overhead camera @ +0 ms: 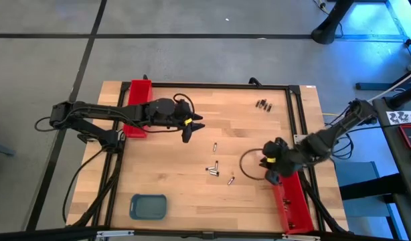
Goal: Sort batteries
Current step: Adjust the bottom red bin
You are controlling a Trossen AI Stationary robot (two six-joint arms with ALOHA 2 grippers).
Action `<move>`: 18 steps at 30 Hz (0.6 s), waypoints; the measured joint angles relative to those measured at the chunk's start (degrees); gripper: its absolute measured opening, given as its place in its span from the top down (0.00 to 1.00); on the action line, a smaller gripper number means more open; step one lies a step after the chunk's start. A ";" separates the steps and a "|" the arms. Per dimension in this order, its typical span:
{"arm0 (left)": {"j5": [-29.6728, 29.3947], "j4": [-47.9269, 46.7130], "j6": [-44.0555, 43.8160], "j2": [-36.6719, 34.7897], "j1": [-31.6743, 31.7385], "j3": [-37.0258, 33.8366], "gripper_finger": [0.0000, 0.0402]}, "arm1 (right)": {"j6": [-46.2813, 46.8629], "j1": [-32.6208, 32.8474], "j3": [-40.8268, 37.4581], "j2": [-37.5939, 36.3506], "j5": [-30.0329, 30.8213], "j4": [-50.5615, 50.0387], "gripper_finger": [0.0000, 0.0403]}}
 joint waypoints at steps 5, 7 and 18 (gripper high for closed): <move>0.00 0.09 1.44 -0.02 0.00 0.00 0.55 | -5.15 -9.85 -2.91 2.99 -12.42 3.17 0.81; 0.00 0.13 1.50 -0.02 0.00 0.00 0.55 | -7.61 -12.55 -3.58 5.02 -16.11 3.10 0.84; -0.02 -1.25 0.17 -0.02 0.00 0.00 0.55 | -10.00 -16.35 -4.38 13.52 -26.57 -10.96 0.96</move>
